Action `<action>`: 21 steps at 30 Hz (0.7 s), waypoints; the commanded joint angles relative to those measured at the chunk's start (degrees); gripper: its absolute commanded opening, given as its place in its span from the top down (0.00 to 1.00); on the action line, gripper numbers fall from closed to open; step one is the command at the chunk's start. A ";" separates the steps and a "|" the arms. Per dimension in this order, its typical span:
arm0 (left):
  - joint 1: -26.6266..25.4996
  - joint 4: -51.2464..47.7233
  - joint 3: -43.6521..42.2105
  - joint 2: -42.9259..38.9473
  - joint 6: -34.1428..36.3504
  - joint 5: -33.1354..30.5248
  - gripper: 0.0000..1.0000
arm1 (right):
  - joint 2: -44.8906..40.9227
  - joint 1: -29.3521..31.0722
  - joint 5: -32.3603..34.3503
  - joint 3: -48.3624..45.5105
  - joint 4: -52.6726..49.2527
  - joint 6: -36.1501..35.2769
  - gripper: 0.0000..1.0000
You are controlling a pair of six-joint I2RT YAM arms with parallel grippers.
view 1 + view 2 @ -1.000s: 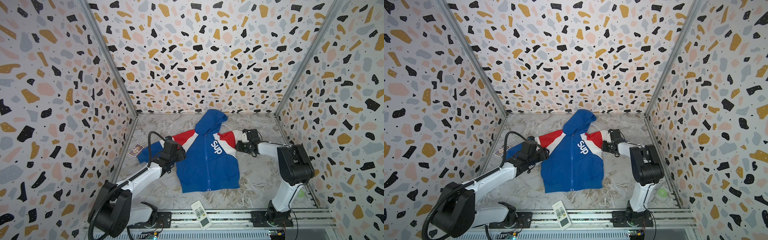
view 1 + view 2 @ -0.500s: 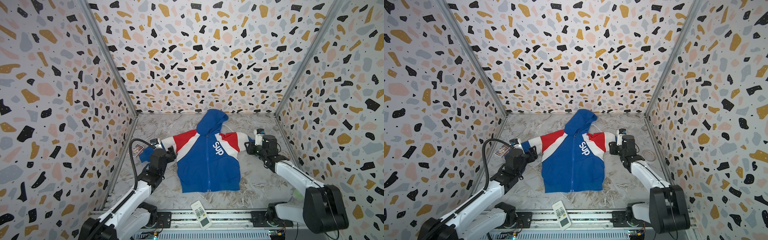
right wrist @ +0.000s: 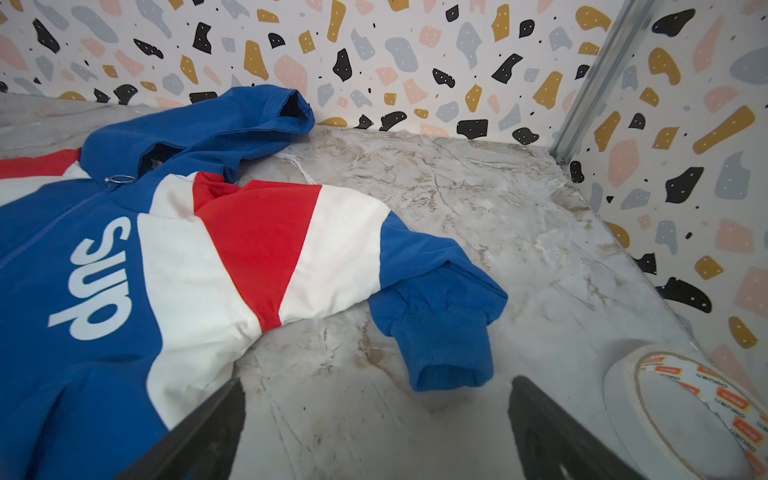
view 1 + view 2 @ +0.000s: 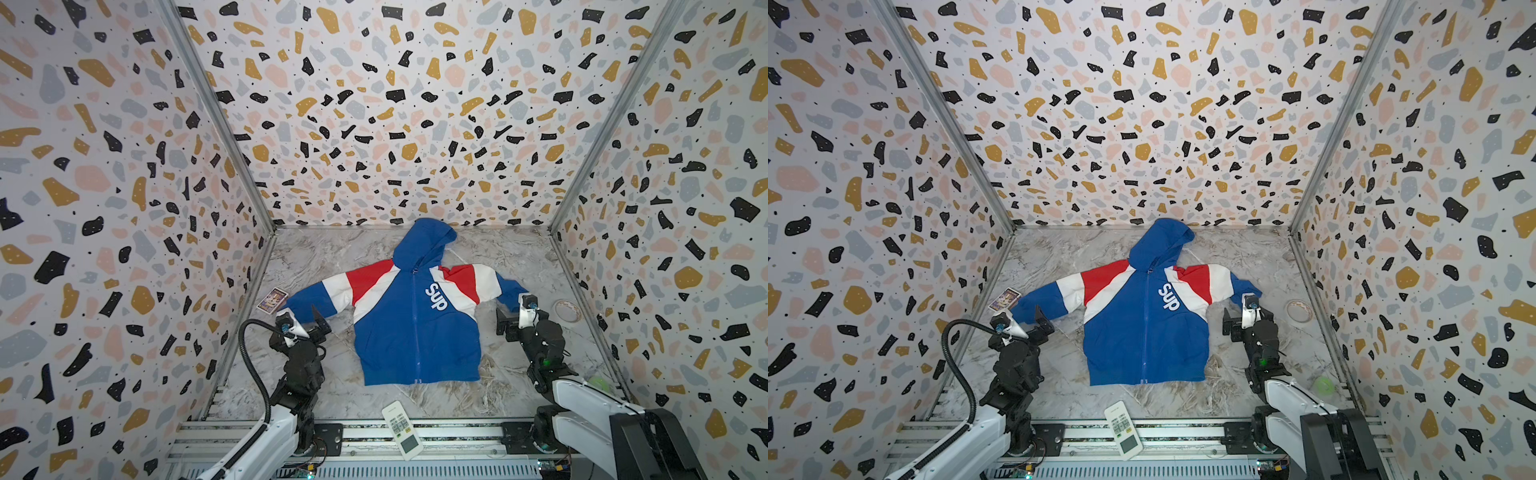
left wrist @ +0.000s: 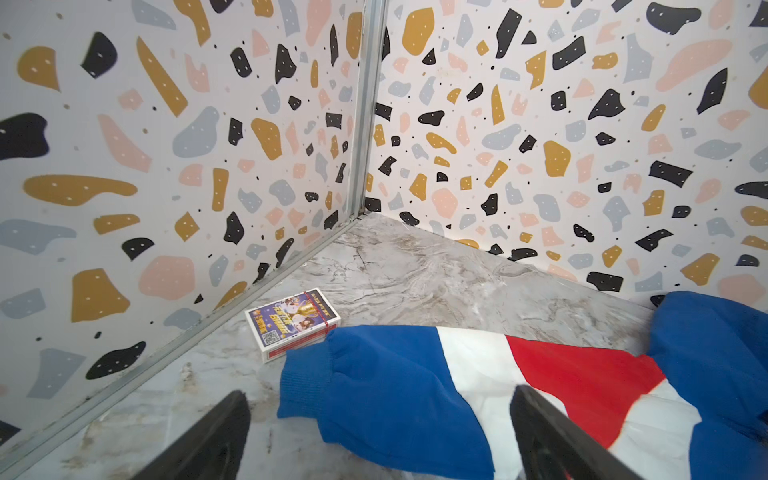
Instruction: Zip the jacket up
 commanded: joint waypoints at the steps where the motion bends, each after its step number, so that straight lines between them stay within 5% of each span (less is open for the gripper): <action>1: 1.11 15.65 -2.84 6.80 6.44 1.94 0.00 | 5.79 -0.21 0.68 -0.32 17.70 -3.51 0.01; 4: 1.63 19.95 0.32 16.25 8.50 9.39 0.00 | 11.60 -0.54 -3.77 -0.43 24.63 -4.85 0.01; 7: 3.39 15.43 7.98 25.86 8.84 14.23 0.00 | 25.44 -0.63 -3.55 -1.65 43.66 -5.29 0.01; 10: 4.72 8.18 15.49 32.94 10.89 22.09 0.00 | 20.21 -2.62 -5.08 3.42 24.58 -3.27 0.01; 12: 5.30 5.42 18.55 35.64 11.56 25.33 0.00 | 22.84 -3.71 -6.39 4.76 26.30 -2.38 0.01; 18: 6.31 12.54 10.23 27.60 11.02 19.38 0.00 | 22.14 -3.79 -2.99 5.89 22.57 -0.84 0.01; 21: 6.65 27.22 2.69 26.17 13.31 14.82 0.00 | 22.15 -3.79 -2.97 5.89 22.70 -0.84 0.01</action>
